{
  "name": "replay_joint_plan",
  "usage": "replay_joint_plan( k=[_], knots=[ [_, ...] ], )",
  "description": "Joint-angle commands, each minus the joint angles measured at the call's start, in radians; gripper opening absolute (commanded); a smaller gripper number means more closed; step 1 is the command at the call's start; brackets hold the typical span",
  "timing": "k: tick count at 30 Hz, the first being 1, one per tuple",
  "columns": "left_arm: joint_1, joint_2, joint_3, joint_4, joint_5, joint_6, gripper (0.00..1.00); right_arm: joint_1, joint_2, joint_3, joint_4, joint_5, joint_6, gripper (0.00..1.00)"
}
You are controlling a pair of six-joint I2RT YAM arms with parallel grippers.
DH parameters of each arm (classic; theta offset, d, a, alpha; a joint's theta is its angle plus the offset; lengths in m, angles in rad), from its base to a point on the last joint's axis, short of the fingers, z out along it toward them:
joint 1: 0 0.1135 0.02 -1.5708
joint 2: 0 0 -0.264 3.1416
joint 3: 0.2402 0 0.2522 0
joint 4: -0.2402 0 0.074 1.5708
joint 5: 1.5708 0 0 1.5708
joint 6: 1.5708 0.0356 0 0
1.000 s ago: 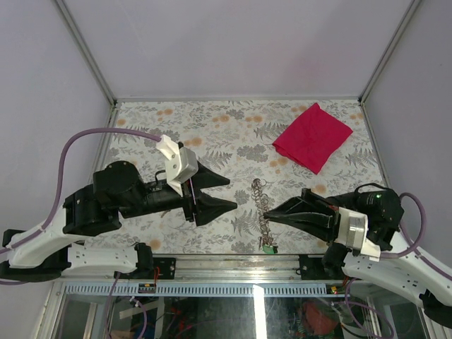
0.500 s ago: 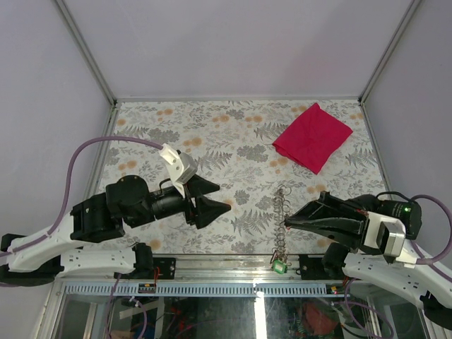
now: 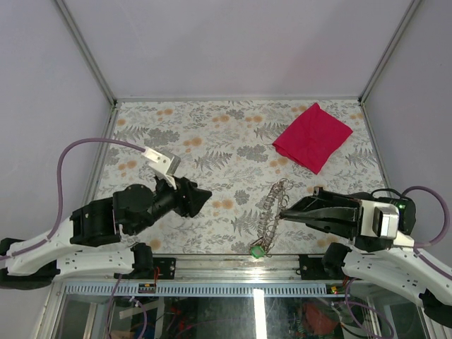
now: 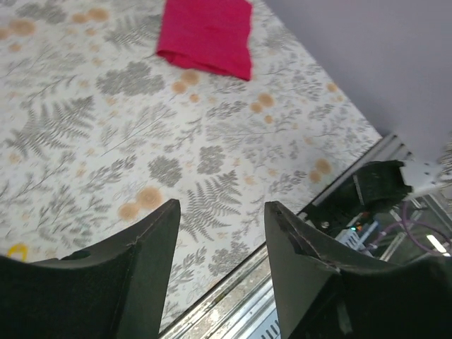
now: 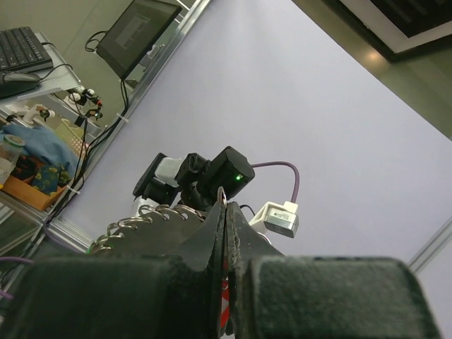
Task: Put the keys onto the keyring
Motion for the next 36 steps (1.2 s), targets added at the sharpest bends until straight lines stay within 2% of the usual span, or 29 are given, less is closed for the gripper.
replay_joint_plan(
  k=[1, 4, 6, 9, 15, 19, 23, 26, 31, 33, 36],
  knots=[
    [0.053, 0.023, -0.017, -0.109, -0.135, -0.103, 0.51, 0.006, 0.002, 0.036, 0.046, 0.072, 0.026, 0.00],
    [0.215, 0.082, -0.038, -0.154, -0.029, -0.095, 0.50, 0.005, 0.000, 0.035, 0.009, 0.082, 0.027, 0.00],
    [0.367, 0.106, -0.072, -0.136, 0.118, -0.069, 0.49, 0.005, 0.000, 0.037, -0.032, 0.085, 0.028, 0.00],
    [0.522, 0.143, -0.120, -0.104, 0.225, -0.038, 0.49, 0.005, -0.006, 0.038, -0.081, 0.090, 0.025, 0.00],
    [0.762, 0.202, -0.205, -0.090, 0.276, -0.061, 0.49, 0.005, -0.033, 0.040, -0.278, 0.120, -0.043, 0.01],
    [0.864, 0.241, -0.234, -0.075, 0.283, -0.057, 0.47, 0.005, -0.043, 0.024, -0.318, 0.115, -0.038, 0.01],
    [1.018, 0.308, -0.202, -0.071, 0.461, 0.002, 0.50, 0.005, -0.038, 0.036, -0.360, 0.094, -0.030, 0.01],
    [1.082, 0.406, -0.131, -0.156, 0.502, 0.084, 0.51, 0.005, -0.040, 0.045, -0.403, 0.088, -0.041, 0.01],
    [1.087, 0.540, 0.016, -0.325, 0.414, 0.191, 0.57, 0.006, -0.069, 0.013, -0.414, 0.083, -0.054, 0.01],
    [1.089, 0.589, 0.022, -0.339, 0.360, 0.225, 0.59, 0.006, -0.079, 0.005, -0.416, 0.077, -0.053, 0.01],
    [1.089, 0.652, 0.005, -0.316, 0.412, 0.272, 0.55, 0.006, -0.088, 0.003, -0.427, 0.069, -0.048, 0.02]
  ],
)
